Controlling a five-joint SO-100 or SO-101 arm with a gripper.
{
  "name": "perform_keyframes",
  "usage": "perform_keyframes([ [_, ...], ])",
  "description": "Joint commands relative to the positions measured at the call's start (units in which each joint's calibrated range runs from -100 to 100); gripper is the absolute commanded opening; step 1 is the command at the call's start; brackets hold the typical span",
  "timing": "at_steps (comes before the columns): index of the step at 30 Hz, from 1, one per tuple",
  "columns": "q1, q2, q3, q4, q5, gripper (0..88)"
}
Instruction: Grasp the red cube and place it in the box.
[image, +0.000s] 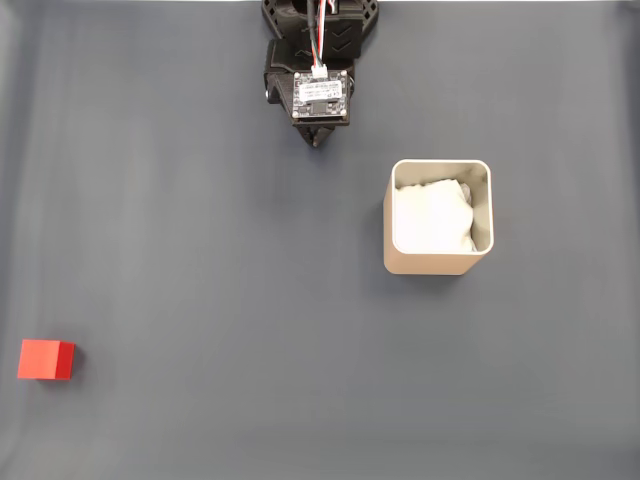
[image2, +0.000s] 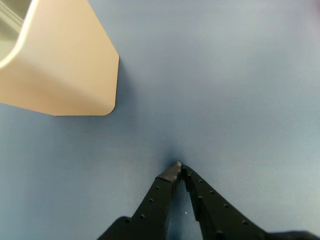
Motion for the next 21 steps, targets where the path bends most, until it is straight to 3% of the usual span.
perform_keyframes([
  [1, 0.33, 0.0, 0.55, 0.89, -0.39, 0.2],
  [14, -0.02, 0.0, 0.55, 1.14, 0.54, 0.2],
  [21, -0.02, 0.0, 0.46, -12.07, -0.49, 0.2],
])
